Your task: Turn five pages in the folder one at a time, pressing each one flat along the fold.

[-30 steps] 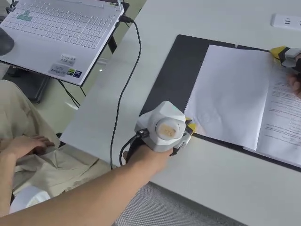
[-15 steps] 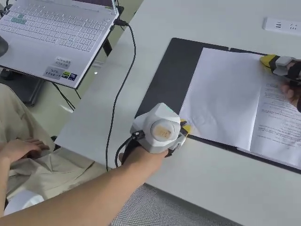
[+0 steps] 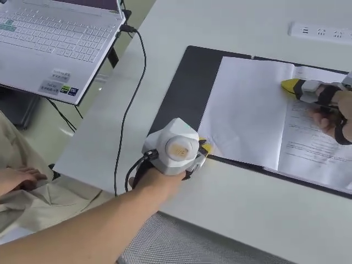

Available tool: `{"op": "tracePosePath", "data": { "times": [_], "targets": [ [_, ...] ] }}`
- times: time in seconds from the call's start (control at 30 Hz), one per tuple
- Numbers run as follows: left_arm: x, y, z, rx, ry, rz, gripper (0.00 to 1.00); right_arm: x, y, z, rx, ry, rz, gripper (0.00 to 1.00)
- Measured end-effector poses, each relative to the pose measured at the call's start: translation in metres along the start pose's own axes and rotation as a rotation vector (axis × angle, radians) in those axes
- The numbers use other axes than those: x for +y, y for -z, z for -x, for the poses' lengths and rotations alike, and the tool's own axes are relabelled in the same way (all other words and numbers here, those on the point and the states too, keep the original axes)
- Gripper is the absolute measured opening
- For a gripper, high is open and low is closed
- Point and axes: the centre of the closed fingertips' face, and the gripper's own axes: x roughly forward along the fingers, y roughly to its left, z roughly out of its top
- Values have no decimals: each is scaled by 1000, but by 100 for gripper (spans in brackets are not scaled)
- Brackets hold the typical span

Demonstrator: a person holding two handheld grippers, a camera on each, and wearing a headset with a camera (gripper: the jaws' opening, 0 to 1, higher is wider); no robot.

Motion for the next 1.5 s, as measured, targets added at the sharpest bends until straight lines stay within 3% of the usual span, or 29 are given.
{"op": "tracePosePath", "data": {
  "times": [0.1, 0.17, 0.37, 0.43, 0.9, 1.3, 1.5],
  "targets": [
    [0, 0, 0, 0, -1, 0, 5, 1, 9, 5, 29, -8, 1, 0],
    [0, 0, 0, 0, -1, 1, 5, 5, 23, 9, 75, -19, 12, 0],
    [0, 0, 0, 4, -4, 0, 5, 8, 40, 23, 86, -45, -20, 0],
    [0, 0, 0, 3, -3, -1, 5, 8, 56, 30, 146, -47, -1, 0],
    [0, 0, 0, 3, -7, -8, 5, 19, 126, 63, 254, -74, 9, 0],
    [-1, -1, 1, 11, -13, -10, 5, 18, 169, 89, 275, -86, -30, 0],
    [-1, -1, 2, 14, -18, -7, 5, 25, 207, 105, 361, -88, 14, 0]
  ]
}}
